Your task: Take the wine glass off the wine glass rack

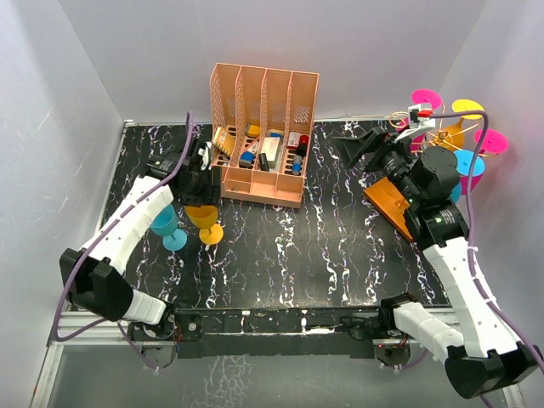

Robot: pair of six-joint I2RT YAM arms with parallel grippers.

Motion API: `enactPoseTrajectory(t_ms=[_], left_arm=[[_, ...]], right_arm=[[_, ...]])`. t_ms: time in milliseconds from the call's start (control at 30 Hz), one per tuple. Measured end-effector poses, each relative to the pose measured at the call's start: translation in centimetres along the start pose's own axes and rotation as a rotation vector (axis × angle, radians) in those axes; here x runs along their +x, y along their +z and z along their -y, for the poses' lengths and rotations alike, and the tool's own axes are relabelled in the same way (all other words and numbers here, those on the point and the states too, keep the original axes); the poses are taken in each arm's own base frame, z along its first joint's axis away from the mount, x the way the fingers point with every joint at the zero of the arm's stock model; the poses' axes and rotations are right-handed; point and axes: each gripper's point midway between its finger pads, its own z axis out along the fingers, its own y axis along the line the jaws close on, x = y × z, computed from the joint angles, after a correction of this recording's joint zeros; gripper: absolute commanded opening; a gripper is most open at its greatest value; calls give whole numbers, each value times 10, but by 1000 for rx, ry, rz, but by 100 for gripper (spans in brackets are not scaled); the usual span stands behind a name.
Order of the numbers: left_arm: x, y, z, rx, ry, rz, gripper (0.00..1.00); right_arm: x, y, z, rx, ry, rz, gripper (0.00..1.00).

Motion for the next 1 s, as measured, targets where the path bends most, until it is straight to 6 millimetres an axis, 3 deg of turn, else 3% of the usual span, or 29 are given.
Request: enactPoseTrajectory(t_ms=[100,200,367,500,667,867,1000], left_arm=[[-22,-17,7,32,5,88,70],[-61,-44,20,89,16,254,75],[-122,-99,48,242,32,588,84],[-152,-140,66,360,45,811,86],[-166,-157,79,449,59,939,88],[-155,-132,91,459,108,934,93],[-137,-122,102,444,163,928,96]], right_arm=[[-21,-9,-10,-19,-56,53,98],[-38,-16,-14,-7,-98,86,98],[-63,-33,2,146,-138,130,99],[-80,-61,19,301,-167,178,98],[-101,-110,41,503,-199,258,98],[-129,-166,60,743,-219,350,96],[-141,-180,73,879,-256,342,96]])
